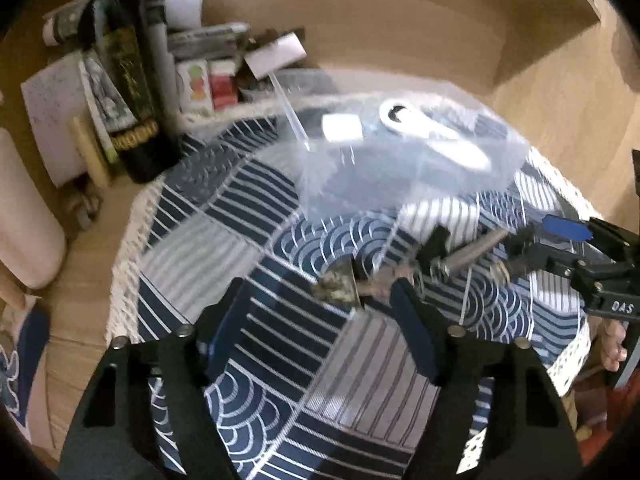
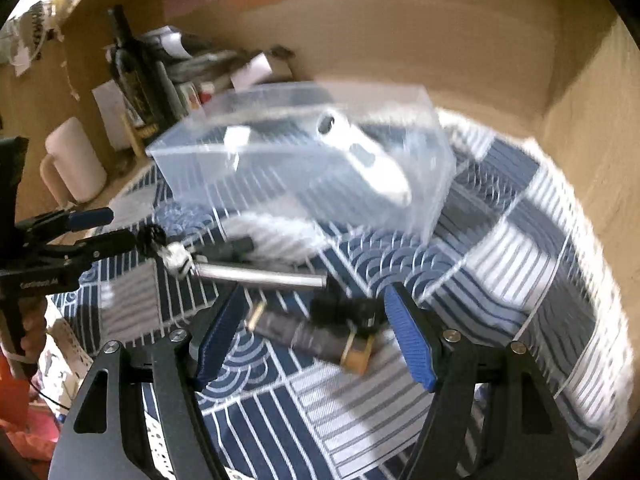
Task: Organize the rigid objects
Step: 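Grasp the black round knob with the left tool while the right tool grasps the black-gold lighter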
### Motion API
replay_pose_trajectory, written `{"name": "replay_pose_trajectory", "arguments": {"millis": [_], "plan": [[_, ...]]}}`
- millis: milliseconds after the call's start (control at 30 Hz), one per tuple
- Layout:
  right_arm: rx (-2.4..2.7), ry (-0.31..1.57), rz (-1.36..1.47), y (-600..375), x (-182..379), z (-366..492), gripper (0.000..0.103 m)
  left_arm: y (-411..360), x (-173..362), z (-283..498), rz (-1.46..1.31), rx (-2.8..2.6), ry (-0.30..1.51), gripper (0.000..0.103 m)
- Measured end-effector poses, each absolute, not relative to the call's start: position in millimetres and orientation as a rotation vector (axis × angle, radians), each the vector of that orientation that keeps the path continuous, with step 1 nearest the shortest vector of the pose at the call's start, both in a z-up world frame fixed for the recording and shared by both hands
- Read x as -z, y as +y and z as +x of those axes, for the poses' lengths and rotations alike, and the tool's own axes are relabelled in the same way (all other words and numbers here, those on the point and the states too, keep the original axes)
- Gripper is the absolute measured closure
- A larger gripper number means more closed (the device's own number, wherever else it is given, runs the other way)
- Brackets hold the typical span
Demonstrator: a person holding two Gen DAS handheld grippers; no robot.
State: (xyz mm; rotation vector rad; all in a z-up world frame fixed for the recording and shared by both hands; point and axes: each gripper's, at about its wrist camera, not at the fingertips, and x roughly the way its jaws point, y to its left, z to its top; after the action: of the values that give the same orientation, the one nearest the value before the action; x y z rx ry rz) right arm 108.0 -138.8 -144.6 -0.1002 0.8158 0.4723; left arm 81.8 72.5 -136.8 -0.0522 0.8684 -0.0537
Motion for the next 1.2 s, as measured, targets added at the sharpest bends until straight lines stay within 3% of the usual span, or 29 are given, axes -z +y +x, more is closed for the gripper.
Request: {"name": "replay_pose_trajectory", "arguments": {"millis": [133, 267, 400, 500, 567, 600, 667, 867, 1200], "plan": [[-0.45, 0.85, -0.063, -143.1, 154.9, 106.2, 0.02, 69.9, 148.3, 87.4, -0.053, 0.072, 0.917, 0.053], [-0.448, 0.868, -0.043, -141.3, 161.1, 105.4, 0.02, 73.5, 152.6, 92.5, -0.088, 0.088, 0.928, 0.058], [-0.426, 0.855, -0.061, -134.9, 164.5, 103.6, 0.02, 75.4, 152.0, 93.9, -0.105, 0.104, 0.919, 0.083], [-0.405, 0.839, -0.081, -129.6, 164.7, 102.9, 0.024, 78.5, 151.0, 92.6, -0.117, 0.1, 0.909, 0.09], [-0.395, 0.834, -0.092, -128.5, 164.8, 102.6, 0.043, 80.3, 150.0, 91.1, -0.12, 0.091, 0.904, 0.096], [-0.387, 0.829, -0.1, -128.4, 164.7, 102.3, 0.047, 81.8, 149.0, 89.5, -0.119, 0.082, 0.899, 0.099], [-0.384, 0.827, -0.096, -130.3, 164.5, 102.4, 0.058, 84.7, 146.9, 86.0, -0.119, 0.068, 0.887, 0.099], [-0.396, 0.83, -0.074, -136.4, 162.1, 102.9, 0.072, 94.7, 139.4, 76.8, -0.106, 0.025, 0.852, 0.1], [-0.513, 0.85, -0.206, -117.0, 148.8, 114.3, 0.071, 101.1, 121.4, 68.2, -0.122, 0.022, 0.8, 0.1]]}}
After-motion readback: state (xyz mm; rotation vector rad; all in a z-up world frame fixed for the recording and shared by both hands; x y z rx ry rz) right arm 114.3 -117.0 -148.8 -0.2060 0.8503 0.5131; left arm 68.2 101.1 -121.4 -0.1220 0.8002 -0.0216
